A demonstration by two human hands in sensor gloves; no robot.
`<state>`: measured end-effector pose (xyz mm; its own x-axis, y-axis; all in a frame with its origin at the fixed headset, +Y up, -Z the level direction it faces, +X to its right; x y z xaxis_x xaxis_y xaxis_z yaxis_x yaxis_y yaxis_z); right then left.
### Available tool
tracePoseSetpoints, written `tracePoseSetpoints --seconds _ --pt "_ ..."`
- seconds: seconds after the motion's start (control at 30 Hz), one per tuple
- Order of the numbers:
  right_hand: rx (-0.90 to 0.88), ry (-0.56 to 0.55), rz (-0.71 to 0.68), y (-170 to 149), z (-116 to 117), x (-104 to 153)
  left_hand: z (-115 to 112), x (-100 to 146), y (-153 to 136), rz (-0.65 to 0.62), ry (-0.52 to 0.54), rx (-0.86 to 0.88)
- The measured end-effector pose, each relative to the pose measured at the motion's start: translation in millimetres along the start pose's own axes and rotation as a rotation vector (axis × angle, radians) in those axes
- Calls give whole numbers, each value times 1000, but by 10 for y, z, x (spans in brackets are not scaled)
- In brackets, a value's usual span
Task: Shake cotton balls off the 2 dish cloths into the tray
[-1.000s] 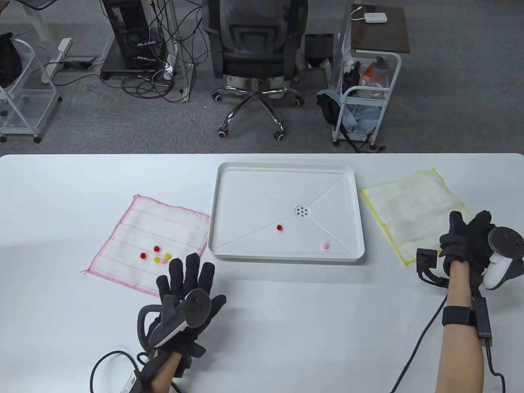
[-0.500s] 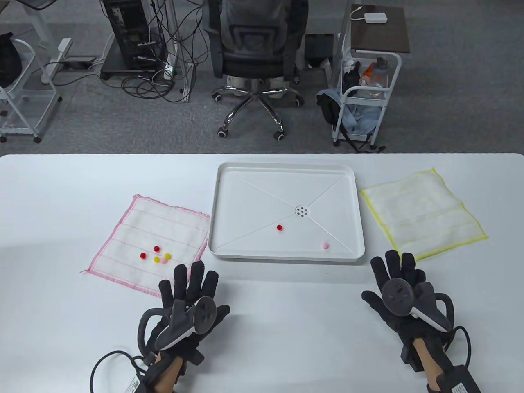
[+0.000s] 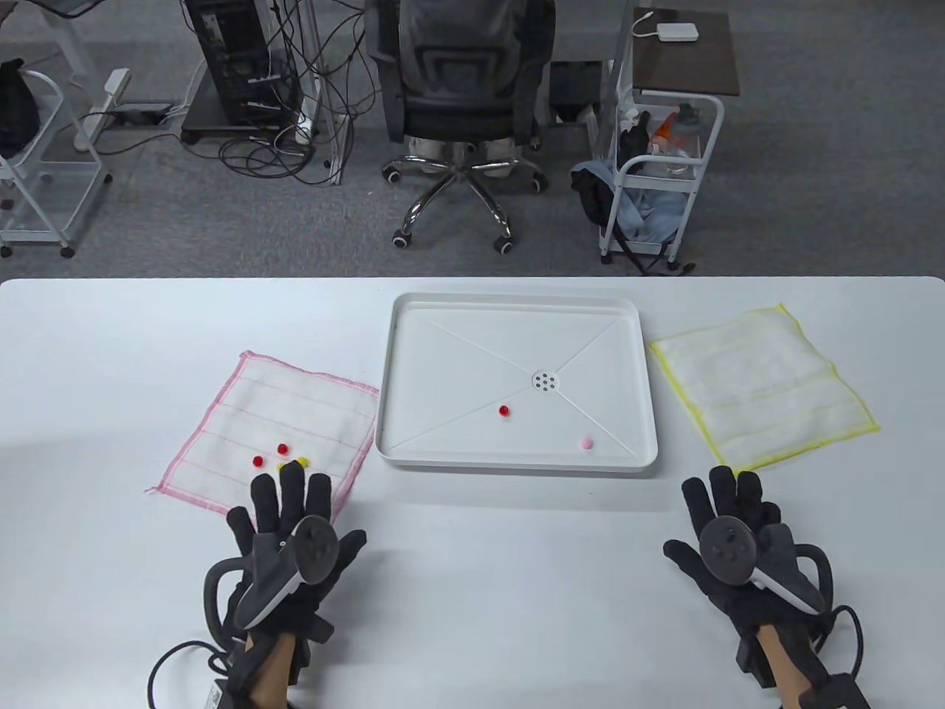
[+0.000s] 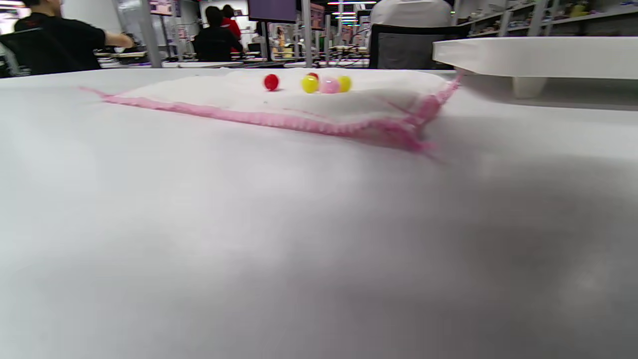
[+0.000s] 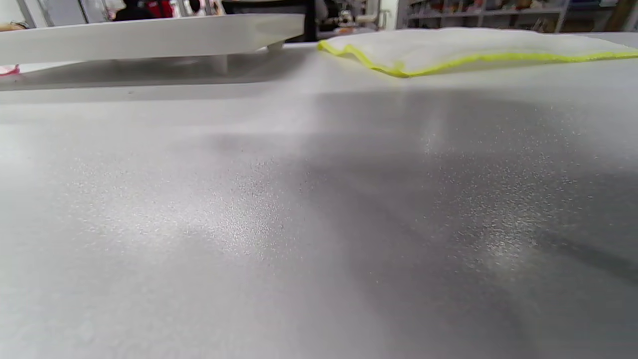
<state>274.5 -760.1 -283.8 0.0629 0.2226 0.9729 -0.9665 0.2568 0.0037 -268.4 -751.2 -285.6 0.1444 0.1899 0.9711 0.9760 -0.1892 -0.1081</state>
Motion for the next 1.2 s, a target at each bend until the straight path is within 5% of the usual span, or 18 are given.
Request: tracePoseSetpoints --seconds 0.13,0.3,0.5,0.77,1.2 --pt "0 12 7 -11 19 -9 -186 -81 -453 174 -164 95" --pt "1 22 13 -11 25 -11 -470 -143 -717 209 -363 234" --pt "8 32 16 -6 31 -9 -495 -290 -417 47 -383 136" --pt "8 33 13 -15 35 -16 -727 -365 -288 32 -523 33" --pt "15 44 17 -20 56 -22 -630 -219 7 -17 -478 -52"
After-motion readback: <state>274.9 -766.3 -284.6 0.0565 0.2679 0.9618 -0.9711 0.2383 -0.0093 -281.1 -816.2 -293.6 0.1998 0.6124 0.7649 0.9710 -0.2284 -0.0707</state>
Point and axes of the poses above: the tracker on the back of each hand, its own y axis roughly to the thumb side, its own x axis roughly from the fingertips to the wrist, z = x × y, the point moved 4 cm from there along -x, roughly from the wrist to the fingertips, and after that the axes turned 12 degrees about -x, right-handed, at the moved point
